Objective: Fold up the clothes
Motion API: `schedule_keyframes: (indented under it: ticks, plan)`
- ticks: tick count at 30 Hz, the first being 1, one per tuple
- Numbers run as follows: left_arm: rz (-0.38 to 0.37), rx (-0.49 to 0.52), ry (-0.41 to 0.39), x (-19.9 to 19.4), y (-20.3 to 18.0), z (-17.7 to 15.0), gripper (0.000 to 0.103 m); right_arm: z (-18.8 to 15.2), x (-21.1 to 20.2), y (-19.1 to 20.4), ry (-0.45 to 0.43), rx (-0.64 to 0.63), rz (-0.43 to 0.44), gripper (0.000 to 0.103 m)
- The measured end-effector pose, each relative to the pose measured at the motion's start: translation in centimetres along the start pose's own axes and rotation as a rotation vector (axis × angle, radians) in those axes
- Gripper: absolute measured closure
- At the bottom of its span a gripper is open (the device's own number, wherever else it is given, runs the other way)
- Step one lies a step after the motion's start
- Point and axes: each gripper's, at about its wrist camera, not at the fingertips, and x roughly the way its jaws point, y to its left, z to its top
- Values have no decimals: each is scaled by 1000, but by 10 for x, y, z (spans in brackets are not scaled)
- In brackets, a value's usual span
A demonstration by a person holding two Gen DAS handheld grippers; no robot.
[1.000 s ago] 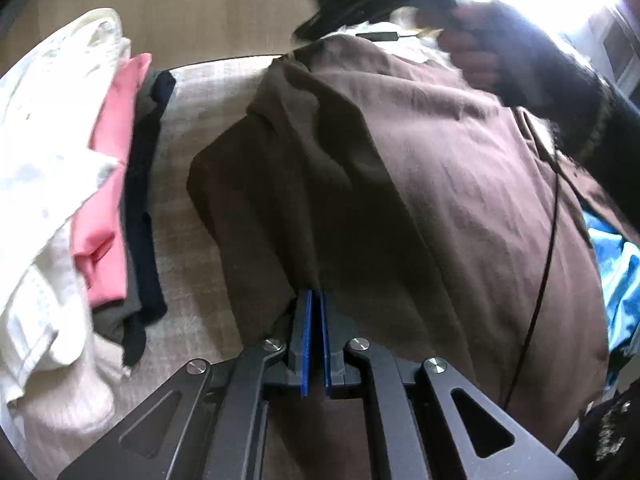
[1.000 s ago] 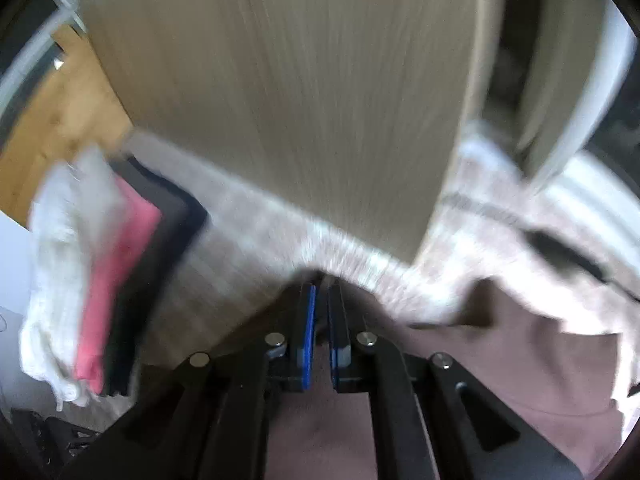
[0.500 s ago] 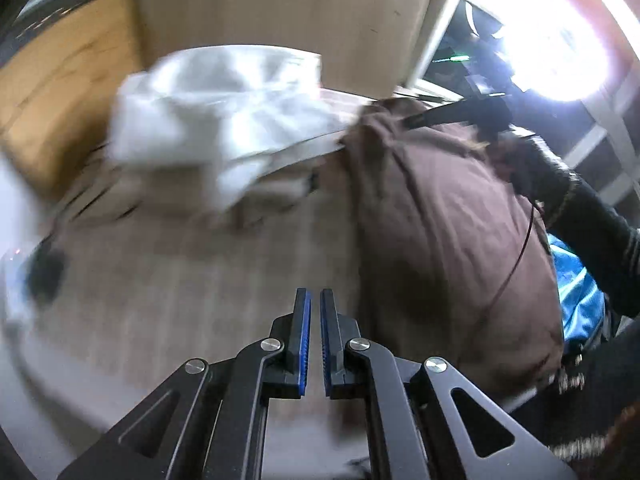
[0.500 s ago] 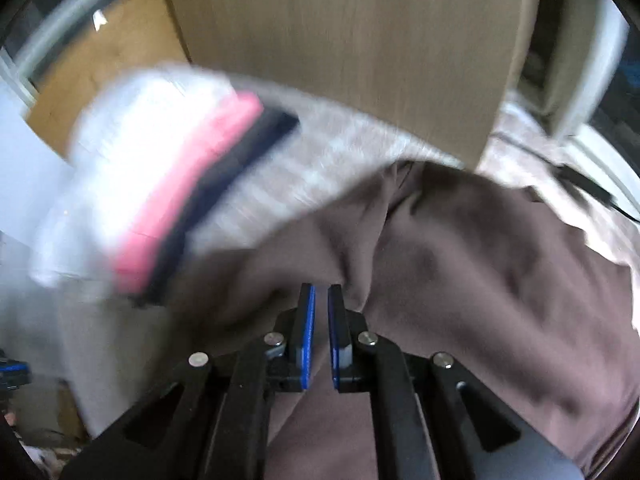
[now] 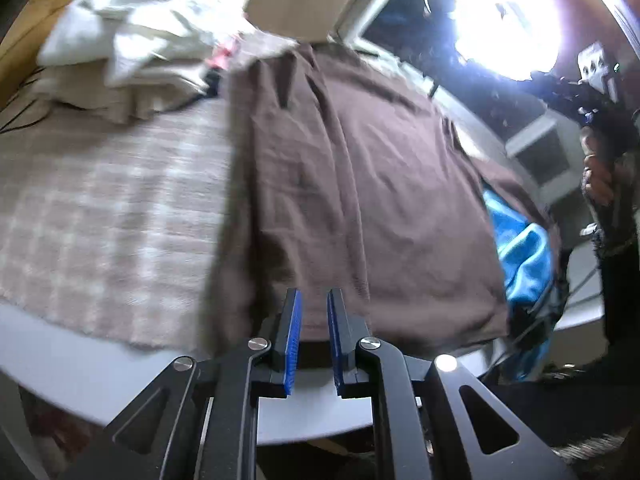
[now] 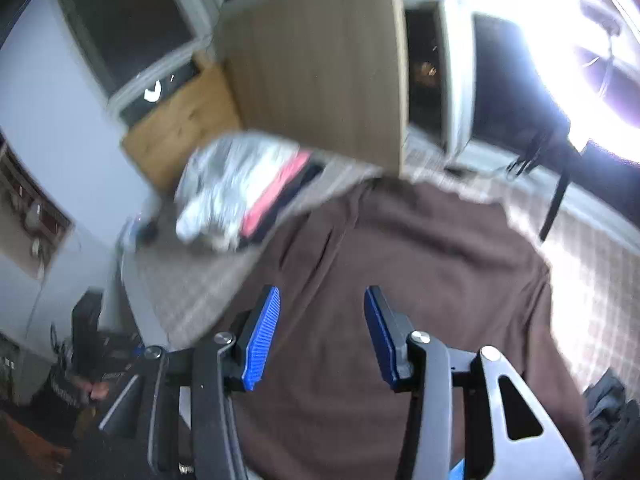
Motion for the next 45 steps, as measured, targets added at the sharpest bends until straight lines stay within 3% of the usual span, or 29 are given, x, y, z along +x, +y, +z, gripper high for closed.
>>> schedule_keyframes:
  ticks: [3,5,7,9,11,12,16,20,24,25,26,27,28,36,39,42,45]
  plan:
    - [100,10,86,39,7,-10,92,-14,41,17,86,-28,1,59]
    - [132,-35,94,42,18,-19,97,-9,70,31,112,-54,1,59]
    - [162,-78,69,29,19,-21,96,5,101,45,125,-72,-6,59]
    - [215,-84,0,14,14,-21,87,27,139,56,133,-74,-27,59]
    - [263,-72,-35,9,9,-21,69,53,181,61,166,-45,-49,59]
    - [285,-66,-49,7,6,-21,66,66,204,64,187,-30,-58,59]
    - [307,-51,-42,17,9,-21,64,95,292,71,288,-2,-147,59]
    - [340,-30,-19,31,20,-20,64,98,343,68,374,-19,-256,59]
    - [268,-37,-9,36,24,-19,65,96,352,68,369,-31,-278,59]
    - [266,-21,-4,39,21,-18,69,95,351,67,364,-33,-276,64]
    - [262,-1,2,42,18,-18,87,93,348,65,357,-34,-274,72]
    - [249,25,12,44,13,-17,96,93,344,60,353,-21,-260,86]
    - [231,28,5,42,11,-16,101,92,340,56,349,-8,-247,92]
    - [102,66,-64,1,-14,-8,101,81,266,-2,219,203,-65,96]
    - [43,139,-64,-7,-41,1,101,70,232,-27,179,236,-84,96]
    - [-33,215,-33,1,-74,4,101,56,208,-56,167,257,-157,96]
    - [-124,269,44,27,-101,1,99,38,206,-90,215,275,-257,95]
